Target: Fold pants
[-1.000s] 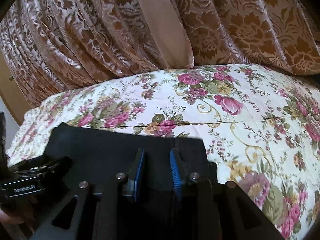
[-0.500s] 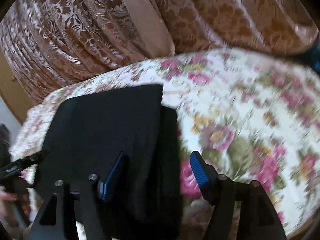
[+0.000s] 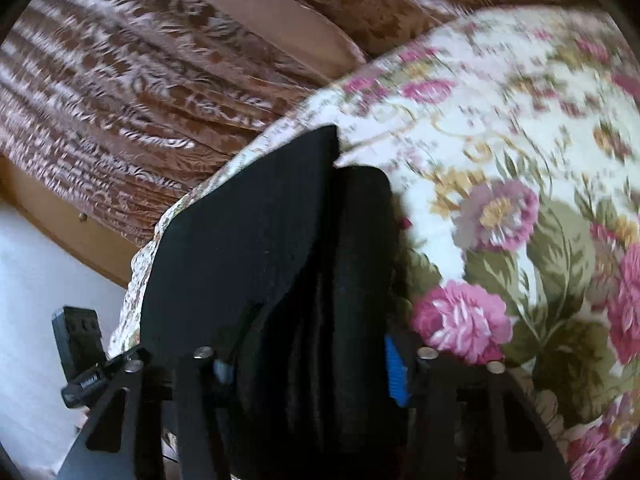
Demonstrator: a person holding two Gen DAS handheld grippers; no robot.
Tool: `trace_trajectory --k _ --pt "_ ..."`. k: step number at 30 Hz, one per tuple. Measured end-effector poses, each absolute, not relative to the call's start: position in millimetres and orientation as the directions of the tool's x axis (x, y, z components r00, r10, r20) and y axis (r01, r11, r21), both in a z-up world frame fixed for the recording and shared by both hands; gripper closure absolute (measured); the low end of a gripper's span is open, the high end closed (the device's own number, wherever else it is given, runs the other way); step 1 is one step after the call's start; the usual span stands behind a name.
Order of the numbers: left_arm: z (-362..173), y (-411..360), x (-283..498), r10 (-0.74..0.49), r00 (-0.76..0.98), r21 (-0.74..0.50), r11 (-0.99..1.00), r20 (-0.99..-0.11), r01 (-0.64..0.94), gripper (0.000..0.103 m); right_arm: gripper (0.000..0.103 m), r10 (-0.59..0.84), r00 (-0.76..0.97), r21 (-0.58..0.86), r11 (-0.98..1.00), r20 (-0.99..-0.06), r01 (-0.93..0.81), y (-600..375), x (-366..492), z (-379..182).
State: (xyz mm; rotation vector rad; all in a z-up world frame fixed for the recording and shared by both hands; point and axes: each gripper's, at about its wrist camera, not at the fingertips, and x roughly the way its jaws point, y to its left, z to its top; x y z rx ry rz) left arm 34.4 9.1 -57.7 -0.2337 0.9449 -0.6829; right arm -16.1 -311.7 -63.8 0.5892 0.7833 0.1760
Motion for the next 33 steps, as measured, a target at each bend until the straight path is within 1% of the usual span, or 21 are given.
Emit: trace_trajectory --k 1,2,4,7,10,14,17,19,22,27,30,33 --pt "-55 8 34 -0.624 0.406 -0.451 0.773 -0.667 0.446 0.045 0.053 0.353 0.707 0.543 0.838 -0.613 0.052 -310 -17 -61" --pt "-50 6 32 -0.617 0.423 -0.43 0.777 -0.664 0.459 0.047 0.055 0.342 0.712 0.522 0.852 -0.613 0.04 -308 -18 -58" --pt "-46 9 32 -0.618 0.44 -0.426 0.778 -0.651 0.462 0.054 0.056 0.334 0.725 0.507 0.861 -0.602 0.025 -304 -20 -53" --pt "-41 15 34 -0.624 0.46 -0.445 0.778 -0.631 0.445 0.06 0.057 0.319 0.743 0.482 0.876 -0.589 0.006 -301 -23 -46" --pt "-30 16 33 -0.618 0.491 -0.415 0.782 -0.614 0.465 0.065 0.059 0.308 0.767 0.457 0.889 -0.562 -0.023 -297 -24 -35" --pt "-14 12 36 -0.613 0.526 -0.374 0.785 -0.59 0.494 0.066 0.06 0.283 0.81 0.383 0.921 -0.513 -0.08 -285 -20 -14" --pt "0 10 44 -0.598 0.589 -0.329 0.797 -0.544 0.506 0.067 0.06 0.281 0.83 0.349 0.93 -0.482 -0.113 -279 -9 -4" --pt "5 12 58 -0.592 0.61 -0.327 0.803 -0.527 0.498 0.067 0.06 0.279 0.841 0.335 0.934 -0.464 -0.125 -278 1 -1" --pt "8 12 86 -0.579 0.623 -0.34 0.814 -0.526 0.47 0.067 0.06 0.288 0.85 0.354 0.926 -0.44 -0.13 -281 30 2" --pt "11 0 141 -0.532 0.664 -0.282 0.845 -0.525 0.454 0.066 0.06 0.275 0.853 0.358 0.927 -0.443 -0.113 -283 89 3" --pt "9 -3 175 -0.524 0.677 -0.283 0.851 -0.516 0.443 0.066 0.06 0.263 0.857 0.357 0.929 -0.443 -0.101 -288 126 5" --pt "3 -11 208 -0.498 0.69 -0.258 0.866 -0.525 0.428 0.066 0.06 0.244 0.861 0.348 0.934 -0.447 -0.084 -292 157 6"
